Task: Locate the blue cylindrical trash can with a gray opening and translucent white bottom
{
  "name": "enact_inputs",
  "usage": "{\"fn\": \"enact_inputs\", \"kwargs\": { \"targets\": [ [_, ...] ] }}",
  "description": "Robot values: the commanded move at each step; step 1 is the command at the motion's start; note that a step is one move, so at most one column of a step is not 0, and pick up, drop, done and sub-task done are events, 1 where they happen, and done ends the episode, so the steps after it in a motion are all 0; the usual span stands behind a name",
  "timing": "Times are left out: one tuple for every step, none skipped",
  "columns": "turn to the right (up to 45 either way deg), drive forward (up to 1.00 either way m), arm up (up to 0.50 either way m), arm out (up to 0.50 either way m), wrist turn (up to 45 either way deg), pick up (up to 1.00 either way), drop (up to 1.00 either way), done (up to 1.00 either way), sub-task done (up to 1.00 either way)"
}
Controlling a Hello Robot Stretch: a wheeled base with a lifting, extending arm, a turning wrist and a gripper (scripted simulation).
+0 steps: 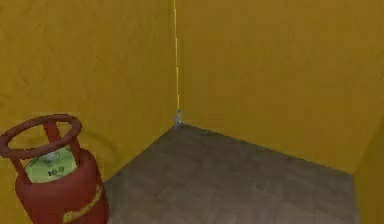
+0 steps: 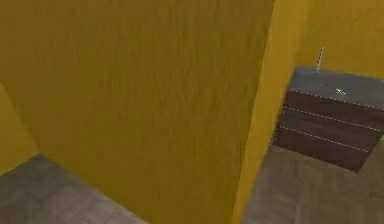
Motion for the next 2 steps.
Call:
{"fn": "enact_inputs", "kwargs": {
  "targets": [
    [-45.0,0.00,0.00,0.00,0.0,0.00,0.00,0.00,0.00],
    [-45.0,0.00,0.00,0.00,0.0,0.00,0.00,0.00,0.00]
  ]
}}
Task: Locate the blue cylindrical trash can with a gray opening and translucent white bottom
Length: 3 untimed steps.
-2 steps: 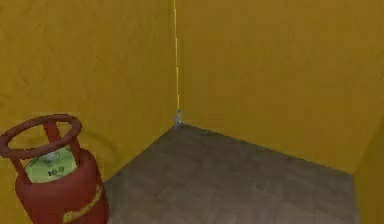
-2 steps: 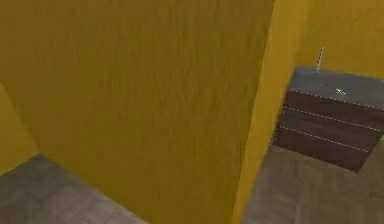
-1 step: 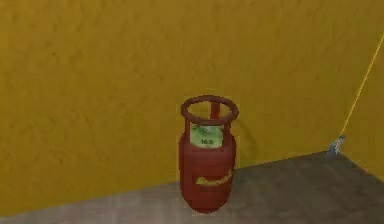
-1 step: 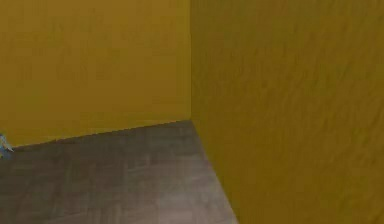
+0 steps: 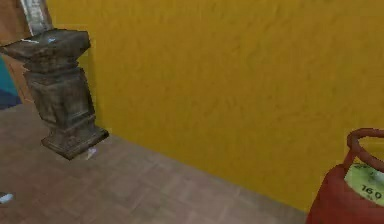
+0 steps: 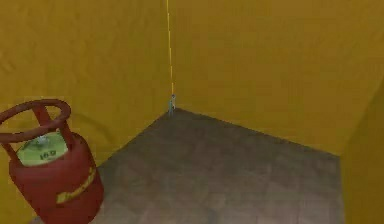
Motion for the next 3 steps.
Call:
{"fn": "enact_inputs", "kwargs": {
  "targets": [
    [-45.0,0.00,0.00,0.00,0.0,0.00,0.00,0.00,0.00],
    [-36.0,0.00,0.00,0.00,0.0,0.00,0.00,0.00,0.00],
    [0.0,1.00,0.00,0.00,0.0,0.00,0.00,0.00,0.00]
  ]
}}
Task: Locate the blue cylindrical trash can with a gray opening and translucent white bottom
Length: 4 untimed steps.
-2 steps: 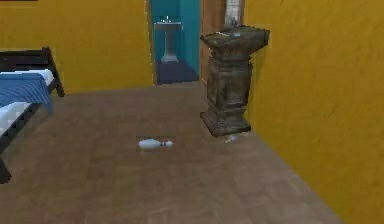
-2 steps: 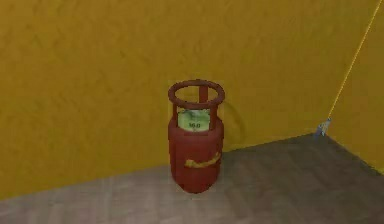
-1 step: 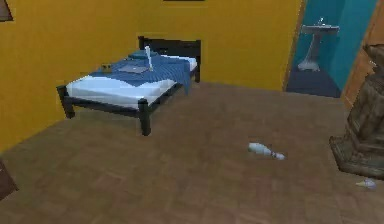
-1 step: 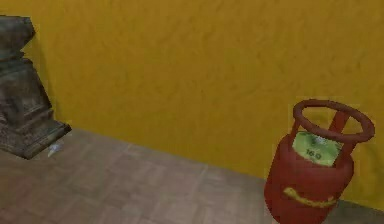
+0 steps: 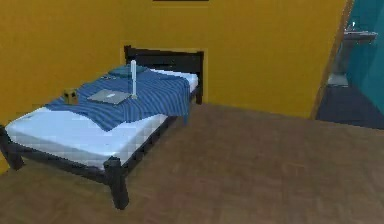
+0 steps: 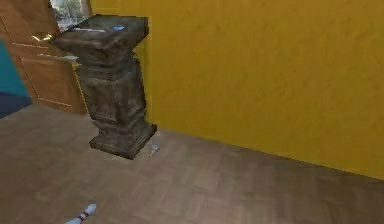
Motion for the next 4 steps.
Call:
{"fn": "enact_inputs", "kwargs": {
  "targets": [
    [0.0,0.80,0.00,0.00,0.0,0.00,0.00,0.00,0.00],
    [39.0,0.00,0.00,0.00,0.0,0.00,0.00,0.00,0.00],
    [0.0,0.90,0.00,0.00,0.0,0.00,0.00,0.00,0.00],
    [45.0,0.00,0.00,0.00,0.0,0.00,0.00,0.00,0.00]
  ]
}}
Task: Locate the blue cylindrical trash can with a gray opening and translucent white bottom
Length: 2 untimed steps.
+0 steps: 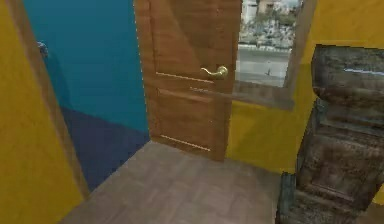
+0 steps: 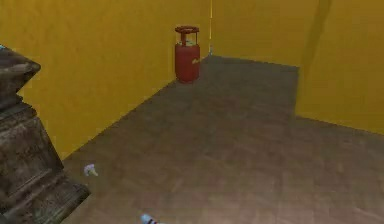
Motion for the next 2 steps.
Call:
{"fn": "enact_inputs", "kwargs": {
  "targets": [
    [45.0,0.00,0.00,0.00,0.0,0.00,0.00,0.00,0.00],
    [45.0,0.00,0.00,0.00,0.0,0.00,0.00,0.00,0.00]
  ]
}}
